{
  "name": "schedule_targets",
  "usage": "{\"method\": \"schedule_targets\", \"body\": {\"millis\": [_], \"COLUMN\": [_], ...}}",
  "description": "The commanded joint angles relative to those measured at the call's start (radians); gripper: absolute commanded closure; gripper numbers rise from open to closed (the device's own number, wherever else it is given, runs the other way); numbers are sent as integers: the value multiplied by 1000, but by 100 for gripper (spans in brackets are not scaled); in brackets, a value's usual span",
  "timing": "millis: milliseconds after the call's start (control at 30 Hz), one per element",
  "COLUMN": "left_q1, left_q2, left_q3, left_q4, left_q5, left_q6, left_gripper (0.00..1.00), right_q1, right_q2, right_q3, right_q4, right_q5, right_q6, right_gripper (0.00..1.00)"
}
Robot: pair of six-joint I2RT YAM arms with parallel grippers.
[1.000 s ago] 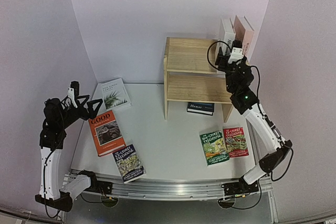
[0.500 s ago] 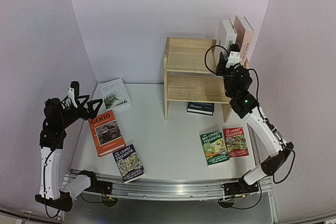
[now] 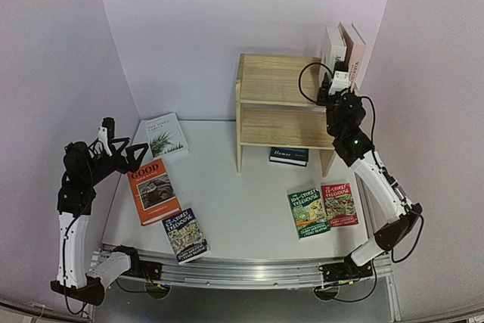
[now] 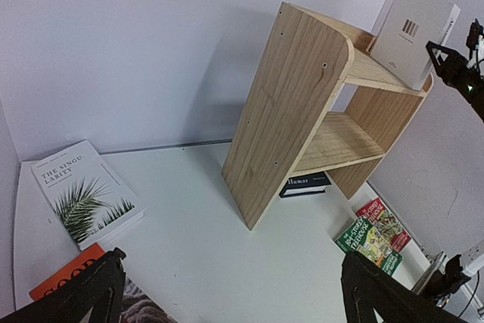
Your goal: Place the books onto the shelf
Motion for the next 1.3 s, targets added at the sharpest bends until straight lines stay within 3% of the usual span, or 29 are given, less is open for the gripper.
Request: {"method": "schedule_targets", "body": {"millis": [0,167,300,433,767,967,1267], "left_q1": [-1,-1,-1,-1,-1,0,-1], "left_q2": [-15,-16,-21,-21,-21,-20,-39], "left_q3": [-2,-1,-2,-3,-11,-17,-31], "left_q4": [21,23,22,21,27,29,33], "left_q5": [13,12,9,12,22,27,27], "left_q6": [-4,-10,-11,-11,-21,-25,-35], "left_gripper": [0,0,0,0,0,0,0], "right_q1": [-50,-54,-54,-54,-54,-53,-54], "right_q2": [27,38,16,-9,-114,-180,-331], "right_q3": [47,56,29,11,-89,-155,-246], "right_q4": [8,5,5,5,-4,-13,-151], "right_q5": [-29,-77,-87,-110,-131,-140,-310], "right_q6": [29,71,106,128,192,225,388], "right_gripper": [72,63,47,38,27,26,17]}}
